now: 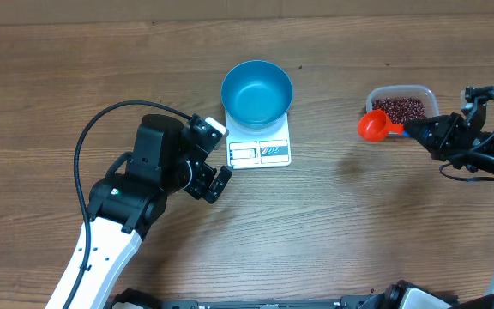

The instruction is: Scoop item into bowl and weigh 150g on scale

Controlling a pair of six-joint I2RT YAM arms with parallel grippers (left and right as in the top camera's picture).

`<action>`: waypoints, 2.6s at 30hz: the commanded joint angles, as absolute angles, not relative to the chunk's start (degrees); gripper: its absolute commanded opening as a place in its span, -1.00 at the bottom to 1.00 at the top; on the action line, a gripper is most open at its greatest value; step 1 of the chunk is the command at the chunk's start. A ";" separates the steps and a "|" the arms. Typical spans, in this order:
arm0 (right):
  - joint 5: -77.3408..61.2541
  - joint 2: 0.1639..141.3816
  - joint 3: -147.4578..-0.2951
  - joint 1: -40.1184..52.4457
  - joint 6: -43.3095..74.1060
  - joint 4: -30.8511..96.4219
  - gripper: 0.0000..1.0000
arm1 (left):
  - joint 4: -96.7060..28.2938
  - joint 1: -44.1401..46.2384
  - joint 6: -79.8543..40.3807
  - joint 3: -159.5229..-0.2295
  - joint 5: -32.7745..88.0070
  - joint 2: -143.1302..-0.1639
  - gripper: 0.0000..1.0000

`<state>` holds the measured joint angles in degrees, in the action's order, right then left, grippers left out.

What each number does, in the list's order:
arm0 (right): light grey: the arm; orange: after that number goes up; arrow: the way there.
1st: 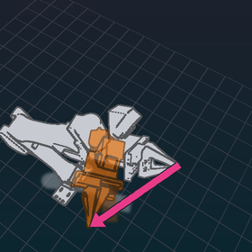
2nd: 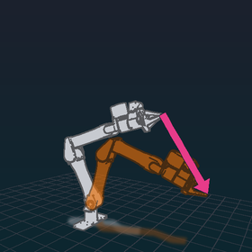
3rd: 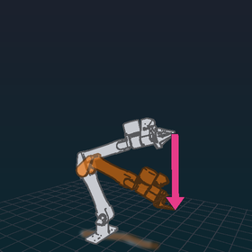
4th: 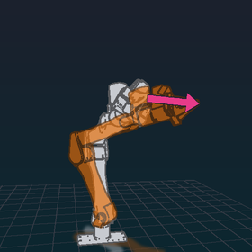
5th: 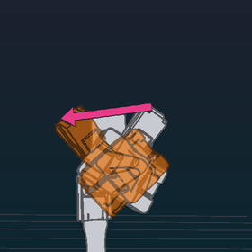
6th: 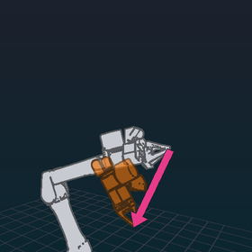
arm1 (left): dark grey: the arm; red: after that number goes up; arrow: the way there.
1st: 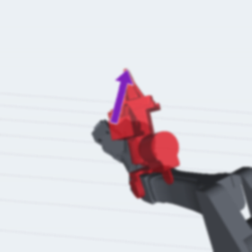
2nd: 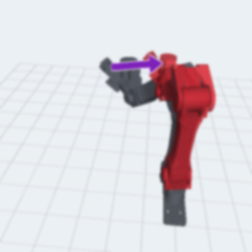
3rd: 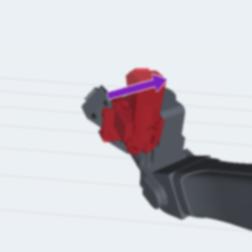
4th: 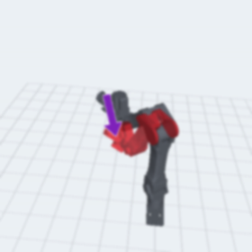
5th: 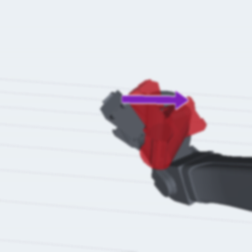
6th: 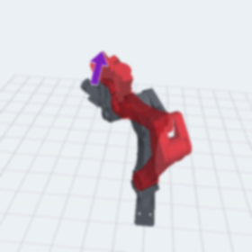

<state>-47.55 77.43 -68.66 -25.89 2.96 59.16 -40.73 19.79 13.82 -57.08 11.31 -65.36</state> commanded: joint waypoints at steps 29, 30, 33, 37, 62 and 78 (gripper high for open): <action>-47.40 77.17 -70.13 -26.11 2.46 58.85 -0.93 | -36.60 19.86 8.54 -58.39 10.11 -65.23 0.99; -47.40 77.17 -70.13 -26.11 2.46 58.85 -0.93 | -36.60 19.86 8.54 -58.39 10.09 -65.25 0.99; -47.40 77.17 -70.13 -26.11 2.46 58.85 -0.92 | -36.60 19.86 8.56 -58.39 10.09 -65.23 0.99; -47.40 77.17 -70.13 -26.11 2.46 58.83 -0.93 | -36.62 19.86 8.54 -58.39 10.09 -65.25 0.99; -36.10 77.17 -70.19 -26.11 2.74 57.21 -0.93 | -36.67 19.86 8.56 -58.39 10.09 -65.25 0.99; -20.99 94.45 -105.97 -26.06 1.63 68.12 -0.93 | -36.67 19.86 8.56 -58.39 10.09 -65.23 0.99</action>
<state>-26.68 90.87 -102.69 -25.89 3.97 67.44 -36.80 19.79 9.28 -57.08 10.46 -65.36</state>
